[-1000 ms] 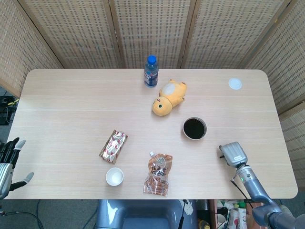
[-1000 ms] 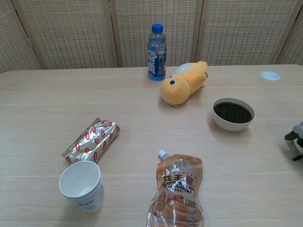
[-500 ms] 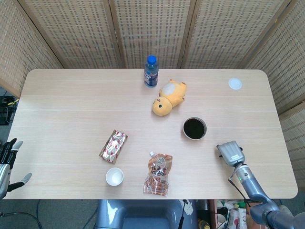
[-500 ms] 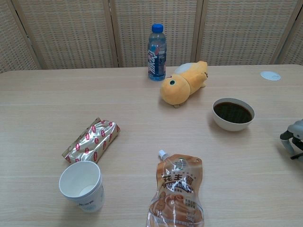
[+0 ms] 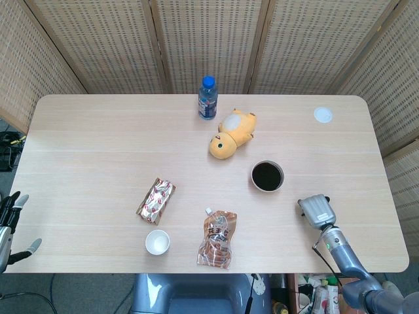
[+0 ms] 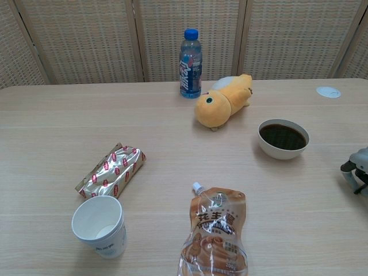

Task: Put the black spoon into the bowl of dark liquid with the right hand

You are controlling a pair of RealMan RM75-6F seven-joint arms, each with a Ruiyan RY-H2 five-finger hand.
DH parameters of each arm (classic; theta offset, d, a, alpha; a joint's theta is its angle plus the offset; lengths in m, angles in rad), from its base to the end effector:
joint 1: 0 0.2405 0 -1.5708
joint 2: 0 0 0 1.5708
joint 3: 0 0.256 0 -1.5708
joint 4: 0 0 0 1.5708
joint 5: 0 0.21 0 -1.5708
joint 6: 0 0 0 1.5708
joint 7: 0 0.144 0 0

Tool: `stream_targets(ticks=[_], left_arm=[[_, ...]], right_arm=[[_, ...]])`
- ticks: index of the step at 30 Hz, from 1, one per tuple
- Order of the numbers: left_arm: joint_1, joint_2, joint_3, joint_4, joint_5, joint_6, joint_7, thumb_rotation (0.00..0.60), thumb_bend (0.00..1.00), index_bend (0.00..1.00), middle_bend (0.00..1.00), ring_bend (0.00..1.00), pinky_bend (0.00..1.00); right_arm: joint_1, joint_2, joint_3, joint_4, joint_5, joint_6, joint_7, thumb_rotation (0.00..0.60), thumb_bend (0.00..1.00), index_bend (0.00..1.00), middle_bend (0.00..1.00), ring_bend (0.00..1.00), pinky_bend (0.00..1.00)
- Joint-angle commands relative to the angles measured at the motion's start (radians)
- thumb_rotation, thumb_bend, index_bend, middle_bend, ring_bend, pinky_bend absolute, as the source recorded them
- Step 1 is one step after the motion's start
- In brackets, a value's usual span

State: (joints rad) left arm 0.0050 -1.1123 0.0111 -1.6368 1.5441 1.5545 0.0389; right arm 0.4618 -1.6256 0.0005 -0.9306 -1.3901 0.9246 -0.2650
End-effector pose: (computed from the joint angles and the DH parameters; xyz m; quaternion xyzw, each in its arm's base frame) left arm -0.3157 0.1400 0.1577 -0.5919 -0.3963 -0.3664 0.5986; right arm -0.3406 -0.2960 -0.0094 0.7887 -0.2985 0.1594 0.5133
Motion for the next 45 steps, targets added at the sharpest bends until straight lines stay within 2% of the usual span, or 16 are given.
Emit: stream_targets(ticks=[1, 9, 15, 26, 29, 32, 37, 45], left_arm=[[0.001, 0.0, 0.0, 0.001, 0.0, 0.0, -0.001, 0.6, 0.23, 0.0, 0.0, 0.0, 0.0], [0.003, 0.0, 0.001, 0.005, 0.001, 0.003, -0.007, 0.6, 0.23, 0.0, 0.0, 0.0, 0.0], [0.002, -0.003, 0.0, 0.009, 0.003, 0.002, -0.011, 0.6, 0.23, 0.0, 0.0, 0.0, 0.0], [0.004, -0.01, -0.001, 0.022, 0.0, 0.0, -0.023, 0.6, 0.23, 0.0, 0.0, 0.0, 0.0], [0.005, -0.01, -0.001, 0.025, -0.001, 0.0, -0.026, 0.6, 0.23, 0.0, 0.0, 0.0, 0.0], [0.003, -0.01, -0.001, 0.027, -0.002, -0.002, -0.031, 0.6, 0.23, 0.0, 0.0, 0.0, 0.0], [0.0, -0.014, 0.0, 0.029, -0.001, -0.01, -0.035, 0.6, 0.23, 0.0, 0.0, 0.0, 0.0], [0.001, -0.015, 0.001, 0.033, -0.008, -0.015, -0.038, 0.6, 0.23, 0.0, 0.0, 0.0, 0.0]], right_arm=[[0.0, -0.001, 0.001, 0.0, 0.001, -0.002, -0.001, 0.6, 0.6, 0.63, 0.86, 0.88, 0.98], [-0.004, -0.004, 0.004, -0.004, 0.007, -0.005, 0.01, 0.6, 0.73, 0.69, 0.87, 0.89, 0.99], [-0.006, 0.023, 0.019, -0.051, 0.016, 0.005, 0.033, 0.6, 0.79, 0.73, 0.88, 0.89, 0.99], [0.003, 0.138, 0.066, -0.266, 0.07, -0.018, 0.098, 0.6, 0.84, 0.75, 0.88, 0.89, 0.99], [0.005, 0.18, 0.088, -0.35, 0.086, -0.024, 0.152, 0.6, 0.85, 0.75, 0.89, 0.89, 0.99], [0.016, 0.261, 0.122, -0.484, 0.1, -0.05, 0.246, 0.6, 0.86, 0.75, 0.89, 0.89, 0.99], [0.051, 0.375, 0.181, -0.647, 0.121, -0.11, 0.381, 0.6, 0.86, 0.75, 0.89, 0.89, 0.99], [0.127, 0.486, 0.28, -0.786, 0.168, -0.242, 0.605, 0.6, 0.87, 0.75, 0.89, 0.89, 0.99]])
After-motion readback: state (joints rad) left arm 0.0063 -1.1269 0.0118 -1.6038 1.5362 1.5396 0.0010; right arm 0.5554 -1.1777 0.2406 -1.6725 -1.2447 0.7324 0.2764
